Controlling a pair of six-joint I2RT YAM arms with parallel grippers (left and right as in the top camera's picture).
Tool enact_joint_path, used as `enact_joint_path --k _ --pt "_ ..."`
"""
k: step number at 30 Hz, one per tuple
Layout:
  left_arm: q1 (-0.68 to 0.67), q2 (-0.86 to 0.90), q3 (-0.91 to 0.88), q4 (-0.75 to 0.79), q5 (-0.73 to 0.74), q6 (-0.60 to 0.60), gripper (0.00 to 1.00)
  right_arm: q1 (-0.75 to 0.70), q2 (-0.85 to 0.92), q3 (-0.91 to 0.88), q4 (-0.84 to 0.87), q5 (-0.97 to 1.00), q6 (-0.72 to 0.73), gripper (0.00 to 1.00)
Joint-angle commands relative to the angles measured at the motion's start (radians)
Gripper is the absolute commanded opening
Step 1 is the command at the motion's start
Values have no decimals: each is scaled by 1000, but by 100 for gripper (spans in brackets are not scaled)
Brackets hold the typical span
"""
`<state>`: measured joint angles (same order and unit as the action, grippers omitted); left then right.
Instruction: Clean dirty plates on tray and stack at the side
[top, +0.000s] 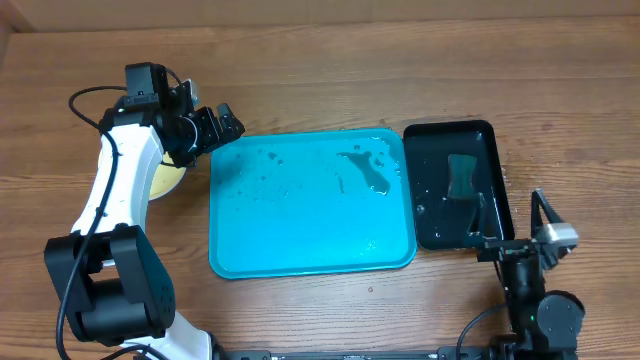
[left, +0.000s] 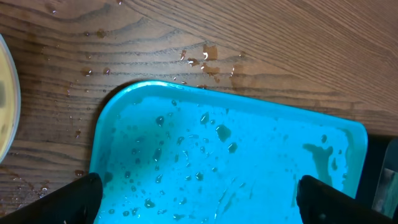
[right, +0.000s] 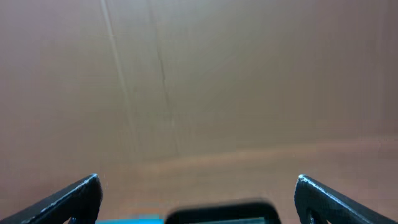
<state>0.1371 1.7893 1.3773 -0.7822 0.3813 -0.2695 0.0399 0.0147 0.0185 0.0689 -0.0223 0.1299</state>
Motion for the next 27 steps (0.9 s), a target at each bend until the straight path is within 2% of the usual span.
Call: enact_joint_path --k 1,2,10,27 --pt "0 8 12 1 -4 0 100 -3 -12 -11 -103 -6 -4 100" --pt "0 8 12 1 -4 0 100 -3 -12 -11 -156 -6 -4 100" --pt "0 8 12 1 -4 0 100 -1 -12 -11 -152 -10 -103 100" --pt "0 8 12 1 -4 0 100 -1 -12 -11 -152 -9 -105 100"
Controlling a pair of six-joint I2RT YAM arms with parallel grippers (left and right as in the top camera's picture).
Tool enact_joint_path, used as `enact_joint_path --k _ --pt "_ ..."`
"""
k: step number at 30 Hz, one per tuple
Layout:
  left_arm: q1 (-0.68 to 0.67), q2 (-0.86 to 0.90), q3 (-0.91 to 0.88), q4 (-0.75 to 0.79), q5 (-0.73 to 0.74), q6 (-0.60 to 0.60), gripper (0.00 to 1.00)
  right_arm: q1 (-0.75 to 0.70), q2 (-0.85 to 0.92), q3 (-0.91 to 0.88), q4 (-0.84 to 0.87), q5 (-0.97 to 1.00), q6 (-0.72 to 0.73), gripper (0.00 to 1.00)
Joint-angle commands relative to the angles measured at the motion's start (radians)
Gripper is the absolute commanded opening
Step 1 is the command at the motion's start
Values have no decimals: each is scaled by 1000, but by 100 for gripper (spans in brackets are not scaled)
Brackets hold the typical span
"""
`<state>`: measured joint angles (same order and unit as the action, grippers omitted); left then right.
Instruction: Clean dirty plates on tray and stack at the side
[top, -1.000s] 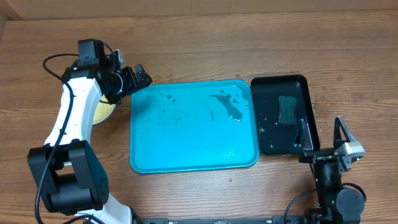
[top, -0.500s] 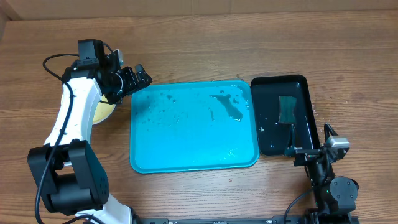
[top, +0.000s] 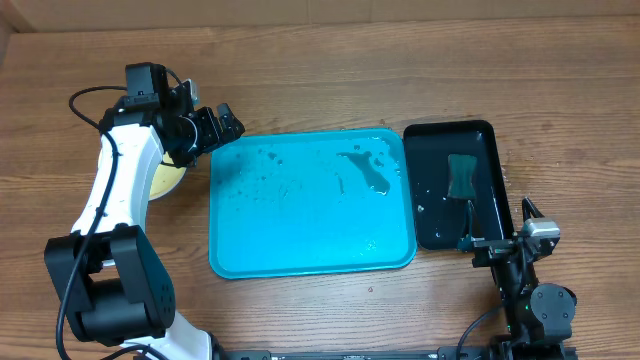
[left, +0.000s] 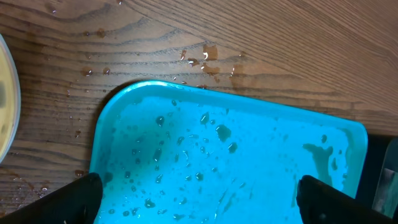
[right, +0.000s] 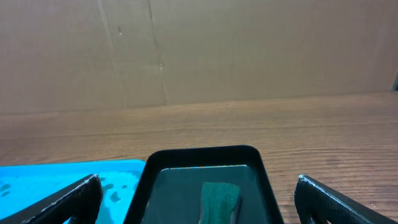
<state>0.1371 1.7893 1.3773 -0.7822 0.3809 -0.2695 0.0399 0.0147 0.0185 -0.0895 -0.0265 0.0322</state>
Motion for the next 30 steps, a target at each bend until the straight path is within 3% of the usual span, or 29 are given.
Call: enact_joint_path --k 1,19,30 --pt "0 8 12 1 -3 0 100 -1 -12 -11 6 -5 -6 100" --pt "0 8 11 1 -6 1 100 -1 -12 -11 7 -5 -7 100" --pt "-61 -113 11 1 -158 4 100 -1 -12 -11 7 -5 -7 100"
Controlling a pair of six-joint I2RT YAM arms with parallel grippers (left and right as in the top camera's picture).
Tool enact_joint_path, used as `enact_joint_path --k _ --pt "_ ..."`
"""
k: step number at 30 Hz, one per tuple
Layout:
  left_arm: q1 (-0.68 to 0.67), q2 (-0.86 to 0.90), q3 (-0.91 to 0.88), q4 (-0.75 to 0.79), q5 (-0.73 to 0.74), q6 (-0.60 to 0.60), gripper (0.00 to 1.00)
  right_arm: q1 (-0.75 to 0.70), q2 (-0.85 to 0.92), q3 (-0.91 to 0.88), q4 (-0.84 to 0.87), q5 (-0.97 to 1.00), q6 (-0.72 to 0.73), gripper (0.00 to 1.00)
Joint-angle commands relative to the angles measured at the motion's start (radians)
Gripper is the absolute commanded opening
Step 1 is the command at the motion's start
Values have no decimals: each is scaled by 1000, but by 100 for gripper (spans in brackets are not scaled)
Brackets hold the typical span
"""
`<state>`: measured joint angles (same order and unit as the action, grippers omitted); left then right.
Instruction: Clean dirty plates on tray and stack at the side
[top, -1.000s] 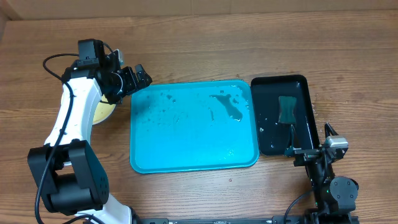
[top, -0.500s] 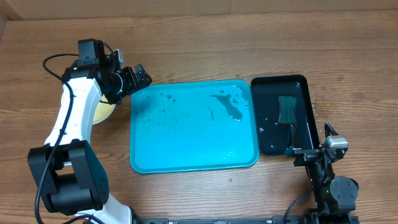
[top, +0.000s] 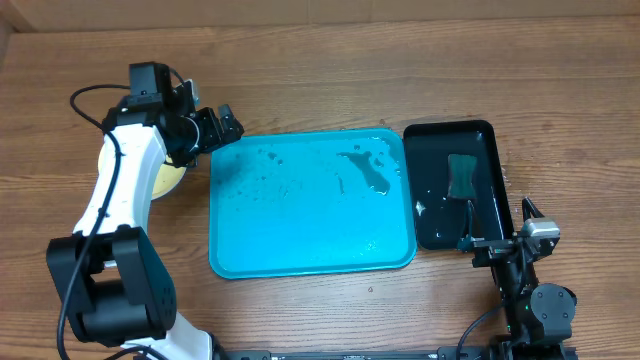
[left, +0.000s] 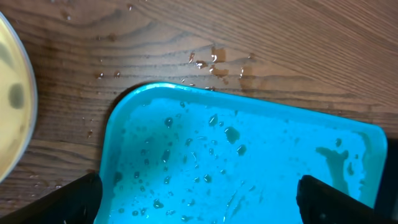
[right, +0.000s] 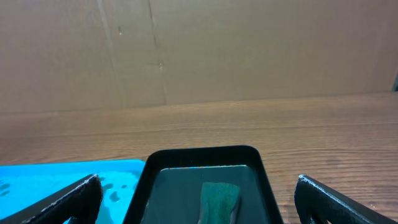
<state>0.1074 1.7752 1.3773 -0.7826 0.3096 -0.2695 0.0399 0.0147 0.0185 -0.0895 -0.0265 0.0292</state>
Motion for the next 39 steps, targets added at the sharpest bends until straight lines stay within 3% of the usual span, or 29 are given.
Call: enact_joint_path --k 1,11,19,22,29,39 --pt "-37 -118 11 1 -105 4 100 -1 -12 -11 7 -5 -4 100" --pt "-70 -378 -27 -121 -179 4 100 -1 -12 -11 7 -5 -4 100" --pt "-69 -677 -304 -66 -182 4 100 -1 -12 -11 6 -5 -4 100" --pt "-69 -881 -509 43 -189 3 100 -1 -12 -11 6 -5 -4 100" --pt "-69 -1239 -794 326 -187 0 100 -1 -12 -11 6 -5 -4 100" --pt "-69 -1594 -1020 837 -179 -23 100 -1 -12 -11 6 -5 -4 100"
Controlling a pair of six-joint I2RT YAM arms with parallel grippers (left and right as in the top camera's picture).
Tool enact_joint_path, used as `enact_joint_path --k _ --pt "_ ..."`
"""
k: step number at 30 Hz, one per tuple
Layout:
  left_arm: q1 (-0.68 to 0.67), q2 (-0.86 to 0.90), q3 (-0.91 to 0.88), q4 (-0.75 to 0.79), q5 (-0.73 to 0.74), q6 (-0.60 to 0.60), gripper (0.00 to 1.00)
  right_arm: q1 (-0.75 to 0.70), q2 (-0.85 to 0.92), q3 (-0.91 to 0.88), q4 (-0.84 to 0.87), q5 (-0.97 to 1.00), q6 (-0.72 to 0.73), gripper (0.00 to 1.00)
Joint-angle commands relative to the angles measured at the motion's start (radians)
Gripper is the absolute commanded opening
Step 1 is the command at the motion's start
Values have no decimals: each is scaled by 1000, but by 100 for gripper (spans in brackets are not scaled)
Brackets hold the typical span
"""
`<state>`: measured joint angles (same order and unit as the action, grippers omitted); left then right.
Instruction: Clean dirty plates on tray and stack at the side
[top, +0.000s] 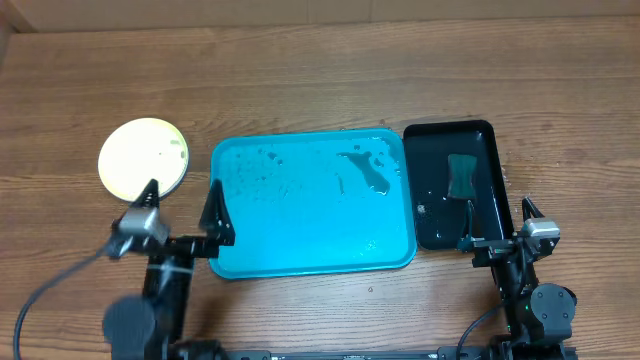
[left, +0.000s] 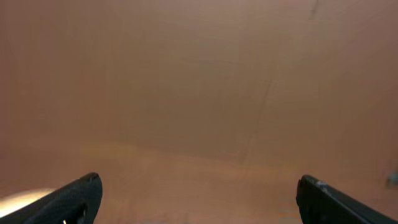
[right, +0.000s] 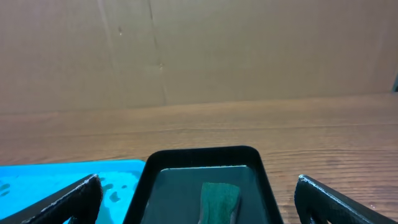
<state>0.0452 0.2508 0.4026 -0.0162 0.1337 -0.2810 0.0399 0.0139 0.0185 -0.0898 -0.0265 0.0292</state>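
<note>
A single pale yellow plate (top: 143, 158) lies on the wood to the left of the wet blue tray (top: 310, 200), which carries only water drops. My left gripper (top: 182, 207) sits low at the table's front, at the tray's near-left corner, open and holding nothing. Its own blurred view shows its fingertips (left: 79, 196) far apart before a brown wall. My right gripper (top: 498, 228) is open at the front right, just short of the black tray (top: 430, 215). In the right wrist view that gripper (right: 199, 202) faces the green sponge (right: 219, 198).
The black tray (right: 200, 155) holds water and the green sponge (top: 462, 175). A cardboard wall (right: 199, 50) stands behind the table. Spilled drops wet the wood round the blue tray's far-left corner.
My left arm has left its place over the plate and the tray's far-left corner and now sits folded low at the front left. The plate is fully uncovered. The right arm has not moved.
At first my left gripper hung open over the blue tray's far-left corner beside the plate, and my right gripper pointed up at the wall. The right one then sat level, facing the black tray. The left one shifted slightly, and now rests at the front.
</note>
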Motion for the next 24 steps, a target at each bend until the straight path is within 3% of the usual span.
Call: enact_joint_path --k 1,8,24 --pt "-7 -88 -60 104 -3 -11 100 -1 -11 -11 7 -5 -4 100" --pt "-7 -220 -168 309 -3 -12 100 -1 -11 -11 7 -5 -4 100" --pt "-8 -248 -360 313 -3 -19 100 -1 -11 -11 7 -5 -4 100"
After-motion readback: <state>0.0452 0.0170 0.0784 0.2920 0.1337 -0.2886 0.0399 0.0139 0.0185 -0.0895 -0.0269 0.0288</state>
